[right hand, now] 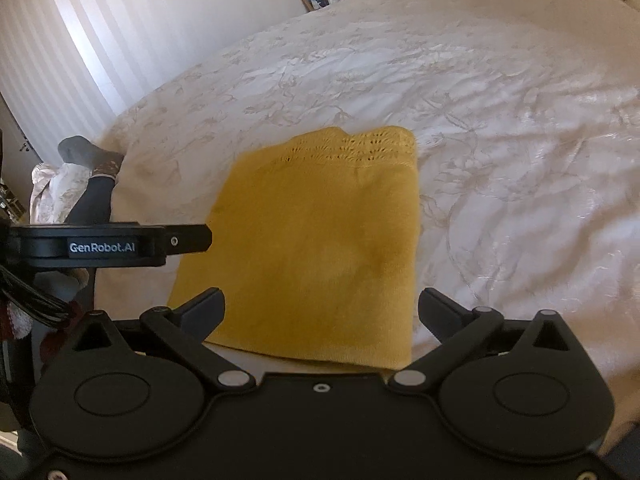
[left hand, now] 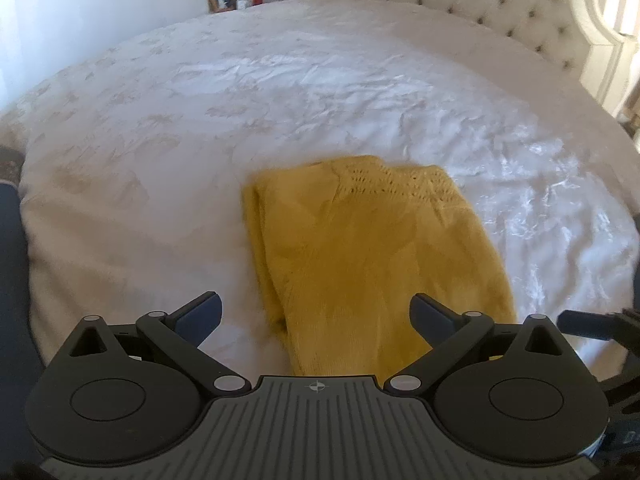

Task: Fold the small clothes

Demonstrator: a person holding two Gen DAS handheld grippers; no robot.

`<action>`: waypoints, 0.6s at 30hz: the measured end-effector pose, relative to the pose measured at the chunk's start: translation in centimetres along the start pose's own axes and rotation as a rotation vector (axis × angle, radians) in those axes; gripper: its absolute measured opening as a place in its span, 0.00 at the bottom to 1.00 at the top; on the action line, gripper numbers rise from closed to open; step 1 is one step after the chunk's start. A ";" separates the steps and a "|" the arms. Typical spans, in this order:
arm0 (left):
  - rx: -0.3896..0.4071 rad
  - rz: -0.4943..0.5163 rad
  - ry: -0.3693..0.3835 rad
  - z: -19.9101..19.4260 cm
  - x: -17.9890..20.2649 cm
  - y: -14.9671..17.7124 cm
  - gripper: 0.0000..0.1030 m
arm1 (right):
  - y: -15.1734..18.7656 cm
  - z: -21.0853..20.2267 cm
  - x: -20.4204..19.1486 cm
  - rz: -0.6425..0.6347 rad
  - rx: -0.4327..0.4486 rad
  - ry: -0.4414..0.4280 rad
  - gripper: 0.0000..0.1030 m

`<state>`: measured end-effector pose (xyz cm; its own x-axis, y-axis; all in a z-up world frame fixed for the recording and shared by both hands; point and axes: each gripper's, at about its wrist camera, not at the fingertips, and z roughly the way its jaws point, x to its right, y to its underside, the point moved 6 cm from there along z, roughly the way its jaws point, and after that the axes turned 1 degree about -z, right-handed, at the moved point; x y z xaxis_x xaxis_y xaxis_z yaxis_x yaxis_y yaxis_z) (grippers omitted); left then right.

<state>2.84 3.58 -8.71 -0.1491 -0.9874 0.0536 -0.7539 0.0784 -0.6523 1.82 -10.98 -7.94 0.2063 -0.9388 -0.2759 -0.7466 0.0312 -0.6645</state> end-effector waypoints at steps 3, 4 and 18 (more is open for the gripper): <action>-0.005 -0.021 -0.017 -0.4 0.0 0.1 0.99 | -0.1 -0.8 -0.2 -0.015 0.019 0.025 0.99; -0.010 -0.027 -0.029 -0.5 0.0 0.1 0.98 | -0.2 -1.0 -0.3 -0.021 0.026 0.038 0.99; -0.009 -0.034 -0.119 -2.7 0.3 -0.2 0.98 | -1.0 -3.4 -0.5 -0.030 0.077 0.244 0.99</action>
<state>1.22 3.61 -6.56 -0.0462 -0.9988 -0.0148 -0.7630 0.0448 -0.6449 0.30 -11.74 -4.84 0.0618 -0.9944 -0.0859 -0.6899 0.0196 -0.7236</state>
